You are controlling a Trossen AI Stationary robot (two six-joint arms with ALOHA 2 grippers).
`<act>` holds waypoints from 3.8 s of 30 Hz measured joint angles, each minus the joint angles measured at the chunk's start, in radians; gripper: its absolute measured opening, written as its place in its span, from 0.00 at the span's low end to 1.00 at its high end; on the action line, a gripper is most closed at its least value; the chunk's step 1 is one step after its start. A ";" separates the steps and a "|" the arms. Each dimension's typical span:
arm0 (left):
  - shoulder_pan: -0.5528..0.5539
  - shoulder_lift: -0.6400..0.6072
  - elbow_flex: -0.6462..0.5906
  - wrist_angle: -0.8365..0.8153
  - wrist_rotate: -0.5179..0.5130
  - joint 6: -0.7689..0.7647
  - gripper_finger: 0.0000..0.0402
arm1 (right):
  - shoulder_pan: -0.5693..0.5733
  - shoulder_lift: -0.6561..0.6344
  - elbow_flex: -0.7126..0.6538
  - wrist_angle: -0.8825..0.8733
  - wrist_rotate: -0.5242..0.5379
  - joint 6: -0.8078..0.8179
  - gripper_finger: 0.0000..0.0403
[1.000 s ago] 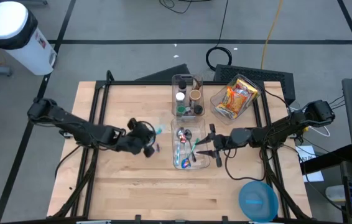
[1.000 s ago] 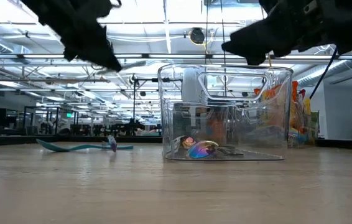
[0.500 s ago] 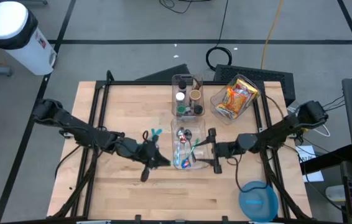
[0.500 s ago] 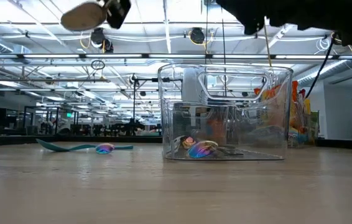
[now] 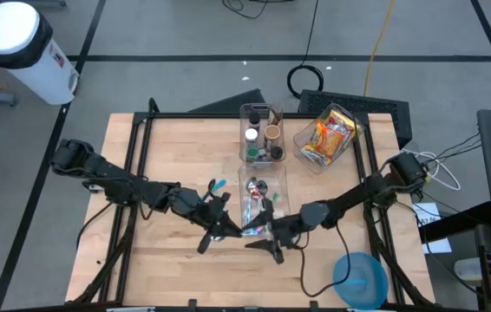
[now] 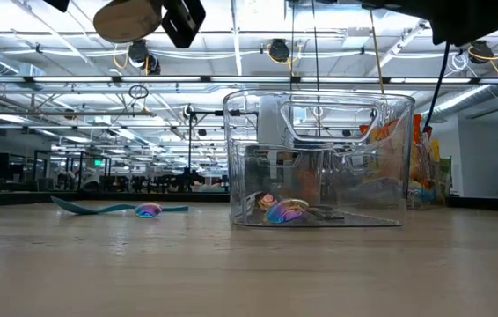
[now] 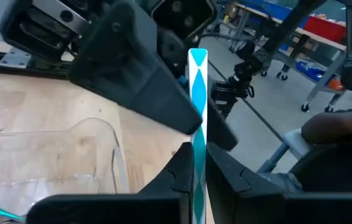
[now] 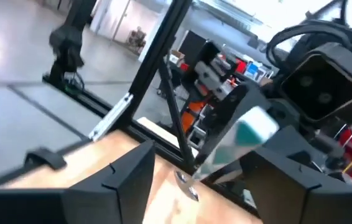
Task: Pick & Place Food Item
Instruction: Put the white and blue spoon into the bottom transparent bin
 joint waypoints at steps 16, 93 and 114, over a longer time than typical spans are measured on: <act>-0.007 0.000 0.000 0.011 0.078 -0.015 0.04 | 0.045 0.002 0.001 0.049 0.013 -0.197 0.11; -0.058 -0.151 0.000 -0.264 -0.448 -0.034 0.47 | -0.062 -0.293 0.002 -0.981 0.685 0.406 0.06; -0.061 -0.151 0.000 -0.283 -0.447 -0.044 0.47 | -0.123 -0.267 0.001 -1.011 0.528 0.654 0.31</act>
